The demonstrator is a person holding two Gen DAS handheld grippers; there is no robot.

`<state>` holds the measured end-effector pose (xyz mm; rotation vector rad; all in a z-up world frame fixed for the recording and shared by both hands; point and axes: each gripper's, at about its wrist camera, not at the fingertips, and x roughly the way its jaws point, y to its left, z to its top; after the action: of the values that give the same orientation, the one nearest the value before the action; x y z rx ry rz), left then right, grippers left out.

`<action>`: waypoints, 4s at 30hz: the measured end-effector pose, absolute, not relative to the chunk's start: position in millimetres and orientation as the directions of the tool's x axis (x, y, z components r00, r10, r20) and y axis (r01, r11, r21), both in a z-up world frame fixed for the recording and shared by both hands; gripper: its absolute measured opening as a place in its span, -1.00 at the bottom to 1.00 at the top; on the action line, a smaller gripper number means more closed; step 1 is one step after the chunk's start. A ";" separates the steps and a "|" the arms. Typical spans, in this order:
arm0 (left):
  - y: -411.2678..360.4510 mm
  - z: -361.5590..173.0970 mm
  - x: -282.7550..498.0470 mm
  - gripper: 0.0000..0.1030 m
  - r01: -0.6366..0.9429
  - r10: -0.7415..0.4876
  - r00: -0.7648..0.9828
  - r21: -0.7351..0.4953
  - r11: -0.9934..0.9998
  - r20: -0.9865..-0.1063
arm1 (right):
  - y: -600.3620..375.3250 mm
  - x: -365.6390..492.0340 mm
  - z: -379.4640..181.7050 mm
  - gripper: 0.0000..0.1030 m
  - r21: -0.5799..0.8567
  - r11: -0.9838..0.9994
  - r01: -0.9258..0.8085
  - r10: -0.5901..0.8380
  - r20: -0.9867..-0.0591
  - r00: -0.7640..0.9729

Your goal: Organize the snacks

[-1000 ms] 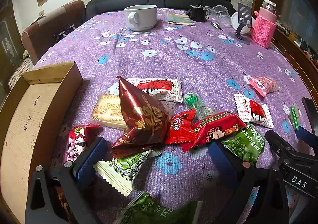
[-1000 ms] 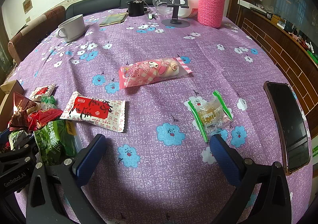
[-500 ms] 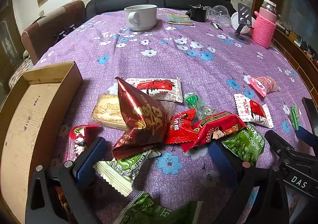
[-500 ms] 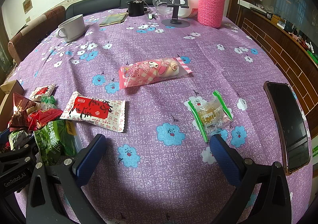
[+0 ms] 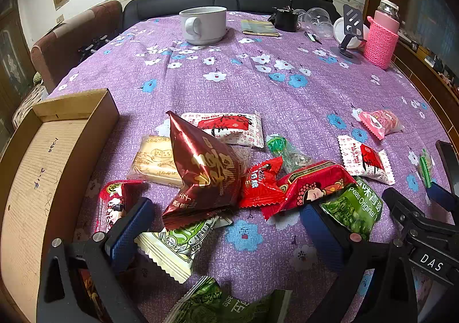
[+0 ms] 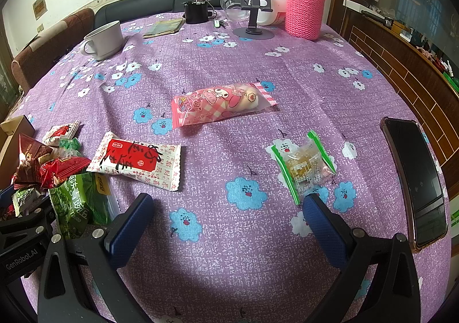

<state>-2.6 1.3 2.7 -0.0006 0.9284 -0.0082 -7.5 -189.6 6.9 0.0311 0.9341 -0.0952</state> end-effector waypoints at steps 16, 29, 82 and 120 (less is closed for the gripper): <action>1.0 2.4 -2.3 0.99 0.007 -0.007 0.599 -0.004 1.000 -0.801 | -189.6 -7.4 6.9 0.99 -0.015 0.995 0.095 -0.068 -0.804 0.591; 0.9 2.4 -2.2 0.99 0.007 -0.007 0.599 -0.004 1.000 -0.801 | -189.5 -7.5 6.7 0.99 -0.015 0.995 0.095 -0.068 -0.804 0.591; 99.5 72.5 -75.1 0.89 0.276 -0.486 0.519 -0.400 0.874 -0.703 | -187.7 -7.4 6.2 0.99 -0.014 0.995 0.098 -0.070 -0.804 0.591; 106.7 76.3 -106.0 0.78 0.340 -0.426 0.546 -0.274 0.900 -0.721 | -52.2 -67.4 33.8 -0.34 0.103 0.905 -0.412 0.319 -0.806 0.499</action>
<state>-106.0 106.7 76.3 -0.1057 0.8830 -0.4547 -67.4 -52.2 33.8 -0.1074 0.9502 0.4430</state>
